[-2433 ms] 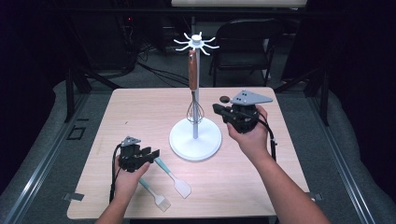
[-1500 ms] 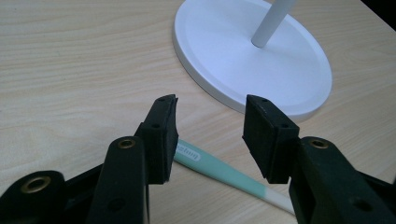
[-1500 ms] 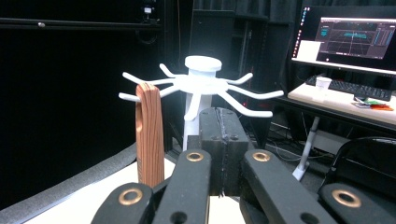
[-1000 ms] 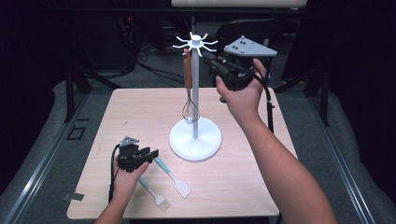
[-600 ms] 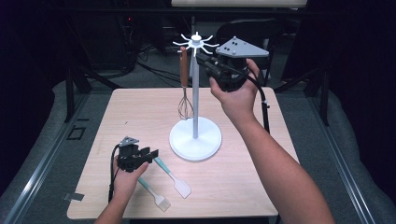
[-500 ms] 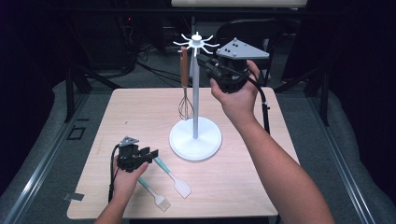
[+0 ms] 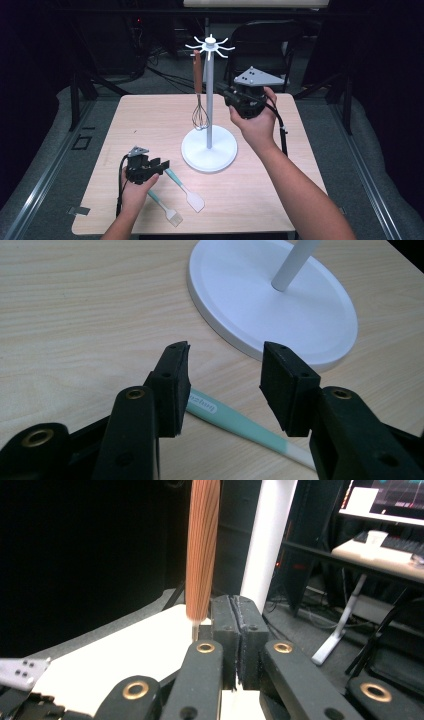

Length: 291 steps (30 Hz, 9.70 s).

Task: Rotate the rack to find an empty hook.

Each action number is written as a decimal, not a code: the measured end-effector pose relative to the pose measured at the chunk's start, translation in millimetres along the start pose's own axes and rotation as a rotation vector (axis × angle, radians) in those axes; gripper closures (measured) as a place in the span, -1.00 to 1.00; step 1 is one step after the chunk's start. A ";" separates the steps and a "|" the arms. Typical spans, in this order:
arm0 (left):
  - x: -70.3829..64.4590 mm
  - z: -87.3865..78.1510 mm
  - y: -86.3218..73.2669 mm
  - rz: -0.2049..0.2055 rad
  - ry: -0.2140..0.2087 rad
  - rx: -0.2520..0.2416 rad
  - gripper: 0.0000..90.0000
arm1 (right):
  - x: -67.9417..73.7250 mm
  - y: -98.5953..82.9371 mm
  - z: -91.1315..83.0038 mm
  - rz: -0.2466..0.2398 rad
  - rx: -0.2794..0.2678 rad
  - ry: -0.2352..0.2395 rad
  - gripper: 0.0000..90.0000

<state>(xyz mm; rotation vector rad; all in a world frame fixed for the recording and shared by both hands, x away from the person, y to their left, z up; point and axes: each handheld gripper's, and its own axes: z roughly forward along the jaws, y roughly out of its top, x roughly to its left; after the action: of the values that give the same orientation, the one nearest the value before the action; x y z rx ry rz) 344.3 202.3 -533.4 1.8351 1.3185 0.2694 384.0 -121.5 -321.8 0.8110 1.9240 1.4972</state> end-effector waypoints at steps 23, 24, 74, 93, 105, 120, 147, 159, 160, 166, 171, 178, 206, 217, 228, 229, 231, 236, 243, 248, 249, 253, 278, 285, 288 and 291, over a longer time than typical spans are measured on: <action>1.7 0.5 -1.0 -0.003 0.005 -0.001 0.21 | 17.6 -101.3 21.3 0.054 0.378 0.119 0.78; 1.7 0.5 -1.0 -0.003 0.005 -0.001 0.21 | 18.2 -104.9 22.4 0.055 0.407 0.127 0.77; 3.2 3.4 -2.7 0.003 0.004 0.017 0.20 | 144.0 -217.8 96.7 -0.032 0.764 0.301 0.69; -1.4 4.2 -3.7 0.013 0.006 0.019 0.20 | 96.1 -224.5 41.6 -0.040 0.869 0.281 0.81; -7.0 8.1 -4.6 0.025 -0.006 0.033 0.20 | 53.8 -238.9 -18.1 0.025 0.892 0.219 0.81; -13.0 12.0 -6.7 0.043 -0.018 0.047 0.20 | 56.4 -234.0 -5.5 0.004 0.881 0.211 0.75; -31.9 26.4 -11.7 0.114 -0.078 0.090 0.02 | 58.9 -235.8 0.9 -0.008 0.880 0.213 0.79; -42.0 30.0 -12.9 0.132 -0.165 0.065 -0.06 | 60.3 -230.6 -4.0 -0.012 0.828 0.224 0.79; -42.9 30.5 -13.0 0.134 -0.181 0.070 -0.06 | 60.8 -229.5 -4.8 -0.008 0.813 0.224 0.79; -53.2 34.2 -14.8 0.153 -0.244 0.078 -0.05 | 62.1 -220.7 -8.6 -0.004 0.750 0.237 0.79; -60.2 35.7 -15.4 0.166 -0.290 0.088 -0.04 | 67.6 -214.1 -8.9 -0.013 0.716 0.263 0.86; -65.9 40.3 -15.5 0.152 -0.284 0.102 -0.02 | 70.7 -211.5 -1.0 0.011 0.710 0.271 0.91; -66.6 46.9 -21.6 0.142 -0.326 0.137 -0.11 | 64.8 -230.5 6.2 -0.004 0.745 0.234 0.79; -72.3 50.9 -22.7 0.129 -0.387 0.136 -0.10 | 76.0 -217.7 -2.2 -0.020 0.680 0.288 0.79; -70.7 49.0 -22.2 0.112 -0.406 0.114 -0.07 | 74.8 -224.0 -0.8 -0.008 0.710 0.302 0.58; -70.7 49.0 -22.1 0.111 -0.406 0.113 -0.07 | 73.5 -225.9 -1.2 0.001 0.717 0.308 0.58; -71.1 49.1 -22.0 0.111 -0.405 0.111 -0.07 | 71.1 -230.4 -2.0 0.022 0.735 0.315 0.59; -73.0 49.8 -22.1 0.113 -0.407 0.109 -0.06 | 68.2 -239.5 -6.4 0.039 0.759 0.324 0.63; -77.1 48.3 -21.4 0.114 -0.411 0.097 -0.01 | 68.4 -240.3 -9.2 0.058 0.744 0.303 0.80; -81.4 44.8 -20.5 0.108 -0.430 0.074 0.04 | 74.0 -233.9 -9.0 0.059 0.687 0.294 0.80; -81.8 44.3 -20.2 0.112 -0.429 0.071 0.05 | 75.3 -232.7 -8.6 0.065 0.682 0.292 0.80; -81.3 41.0 -18.8 0.092 -0.436 0.057 0.18 | 79.4 -230.5 -5.5 0.084 0.637 0.283 0.80; -93.4 18.0 -1.8 0.138 -0.451 -0.055 0.78 | 89.9 -202.8 7.6 0.120 0.476 0.264 0.83; -94.9 18.6 -2.2 0.138 -0.454 -0.061 0.80 | 88.0 -202.5 5.5 0.130 0.461 0.259 0.85; -97.1 19.6 -2.6 0.138 -0.448 -0.058 0.81 | 87.1 -203.4 5.1 0.134 0.464 0.260 0.85; -99.6 20.0 -2.1 0.152 -0.440 -0.055 0.82 | 85.5 -204.1 4.8 0.141 0.463 0.264 0.84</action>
<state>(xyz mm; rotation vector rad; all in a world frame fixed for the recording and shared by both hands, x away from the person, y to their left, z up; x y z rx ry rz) 312.7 106.8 -519.2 1.8198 0.8626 -0.0213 306.9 -93.4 -527.4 1.0024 2.5118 1.3025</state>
